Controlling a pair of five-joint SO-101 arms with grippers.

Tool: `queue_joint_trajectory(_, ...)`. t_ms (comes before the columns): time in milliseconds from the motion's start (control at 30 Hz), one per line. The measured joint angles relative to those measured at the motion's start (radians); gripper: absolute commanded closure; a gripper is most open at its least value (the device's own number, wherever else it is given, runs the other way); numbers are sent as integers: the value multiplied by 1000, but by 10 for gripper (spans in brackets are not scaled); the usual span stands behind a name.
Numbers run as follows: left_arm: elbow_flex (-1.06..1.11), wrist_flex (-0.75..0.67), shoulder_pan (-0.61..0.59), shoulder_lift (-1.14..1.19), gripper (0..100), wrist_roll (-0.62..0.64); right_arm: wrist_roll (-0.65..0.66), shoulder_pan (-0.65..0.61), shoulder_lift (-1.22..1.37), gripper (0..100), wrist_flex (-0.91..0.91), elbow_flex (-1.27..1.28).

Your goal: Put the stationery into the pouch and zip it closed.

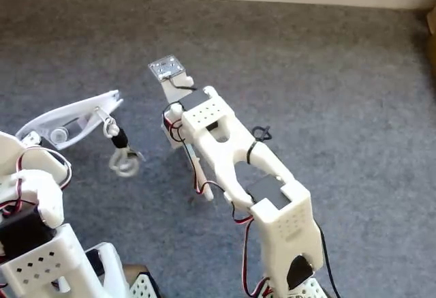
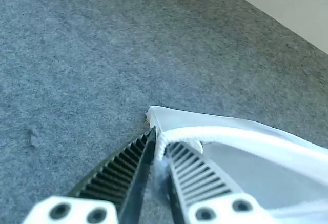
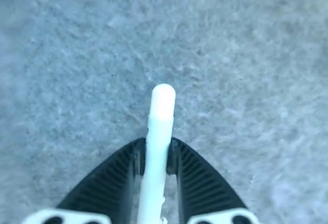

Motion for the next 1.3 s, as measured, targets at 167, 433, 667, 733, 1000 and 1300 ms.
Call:
queue_joint_trajectory(167,0,0,31,0,991,-6,0,25,0,993,0,0)
queue_joint_trajectory(433,0,0,138,0,990,-38,0,61,0,993,0,0)
queue_joint_trajectory(667,0,20,229,-37,991,-107,0,77,0,993,0,0)
queue_joint_trajectory(733,0,51,256,-91,990,-117,0,80,0,993,0,0)
queue_joint_trajectory(1000,141,57,310,-338,989,-173,0,80,0,993,0,0)
queue_joint_trajectory(1300,166,44,385,-376,989,-216,0,83,-181,993,0,38)
